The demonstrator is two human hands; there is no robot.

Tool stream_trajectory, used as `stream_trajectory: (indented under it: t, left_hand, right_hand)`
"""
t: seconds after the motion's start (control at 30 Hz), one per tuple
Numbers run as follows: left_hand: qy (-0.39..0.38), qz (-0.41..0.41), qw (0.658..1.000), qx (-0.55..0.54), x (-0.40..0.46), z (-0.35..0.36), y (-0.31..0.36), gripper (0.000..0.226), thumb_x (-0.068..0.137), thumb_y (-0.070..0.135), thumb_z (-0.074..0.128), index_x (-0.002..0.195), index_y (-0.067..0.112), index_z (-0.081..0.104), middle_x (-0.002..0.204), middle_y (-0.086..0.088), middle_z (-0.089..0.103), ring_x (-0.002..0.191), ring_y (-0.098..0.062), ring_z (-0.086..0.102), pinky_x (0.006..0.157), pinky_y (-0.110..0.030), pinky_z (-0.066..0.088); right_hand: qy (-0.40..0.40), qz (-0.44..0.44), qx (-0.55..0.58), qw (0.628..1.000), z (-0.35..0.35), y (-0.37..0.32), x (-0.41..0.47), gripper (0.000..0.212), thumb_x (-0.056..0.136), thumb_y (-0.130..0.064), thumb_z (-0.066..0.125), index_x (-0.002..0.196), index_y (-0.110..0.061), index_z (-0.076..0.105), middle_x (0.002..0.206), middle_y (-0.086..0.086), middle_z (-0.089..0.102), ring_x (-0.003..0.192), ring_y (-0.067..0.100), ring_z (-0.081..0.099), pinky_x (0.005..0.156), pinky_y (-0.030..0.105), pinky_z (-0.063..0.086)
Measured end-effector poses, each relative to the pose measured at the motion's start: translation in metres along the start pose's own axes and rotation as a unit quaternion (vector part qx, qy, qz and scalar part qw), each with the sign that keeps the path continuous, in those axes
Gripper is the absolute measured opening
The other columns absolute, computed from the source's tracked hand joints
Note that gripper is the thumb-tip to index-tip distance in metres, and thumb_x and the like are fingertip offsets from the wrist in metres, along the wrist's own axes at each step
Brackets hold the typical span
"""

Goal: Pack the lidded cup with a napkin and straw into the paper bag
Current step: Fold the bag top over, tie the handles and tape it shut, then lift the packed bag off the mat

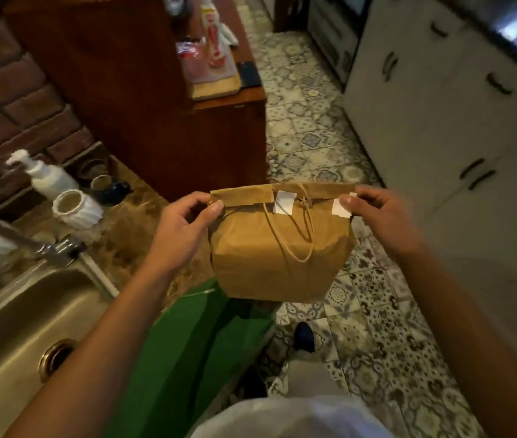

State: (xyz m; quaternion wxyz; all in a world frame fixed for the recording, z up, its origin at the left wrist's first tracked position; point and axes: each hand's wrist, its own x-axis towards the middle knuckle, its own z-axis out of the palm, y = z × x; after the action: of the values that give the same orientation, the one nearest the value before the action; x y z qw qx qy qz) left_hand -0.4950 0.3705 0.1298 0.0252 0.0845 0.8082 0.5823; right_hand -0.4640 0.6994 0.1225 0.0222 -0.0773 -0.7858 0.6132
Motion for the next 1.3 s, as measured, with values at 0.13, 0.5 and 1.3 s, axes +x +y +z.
stream_trajectory:
  t: [0.13, 0.5, 1.3]
  left_hand:
    - [-0.088, 0.051, 0.995, -0.013, 0.020, 0.075, 0.034, 0.012, 0.099, 0.018, 0.063, 0.092, 0.018, 0.072, 0.079, 0.015, 0.070, 0.074, 0.005, 0.062, 0.067, -0.014, 0.049]
    - [-0.274, 0.153, 0.948, -0.051, 0.035, 0.343, 0.149, 0.016, 0.099, 0.017, 0.063, 0.087, 0.025, 0.070, 0.072, 0.019, 0.069, 0.069, 0.004, 0.060, 0.065, -0.014, 0.048]
    - [-0.478, 0.277, 0.827, -0.100, 0.119, 0.831, 0.349, 0.018, 0.096, 0.025, 0.068, 0.083, 0.038, 0.070, 0.074, 0.024, 0.070, 0.074, 0.007, 0.062, 0.067, -0.008, 0.046]
  right_hand:
    - [0.161, 0.022, 0.008, 0.987, -0.070, 0.015, -0.054, 0.018, 0.095, -0.017, 0.071, 0.080, -0.028, 0.073, 0.065, -0.021, 0.073, 0.063, -0.006, 0.065, 0.065, 0.011, 0.052]
    - [0.418, 0.037, 0.003, 0.908, -0.281, 0.038, -0.189, 0.015, 0.100, -0.009, 0.060, 0.095, -0.016, 0.072, 0.081, -0.006, 0.072, 0.068, -0.009, 0.066, 0.068, 0.008, 0.052]
    - [0.683, 0.056, -0.032, 0.727, -0.646, 0.088, -0.211, 0.013, 0.103, -0.021, 0.059, 0.102, -0.020, 0.072, 0.078, -0.014, 0.071, 0.072, 0.000, 0.067, 0.065, 0.019, 0.055]
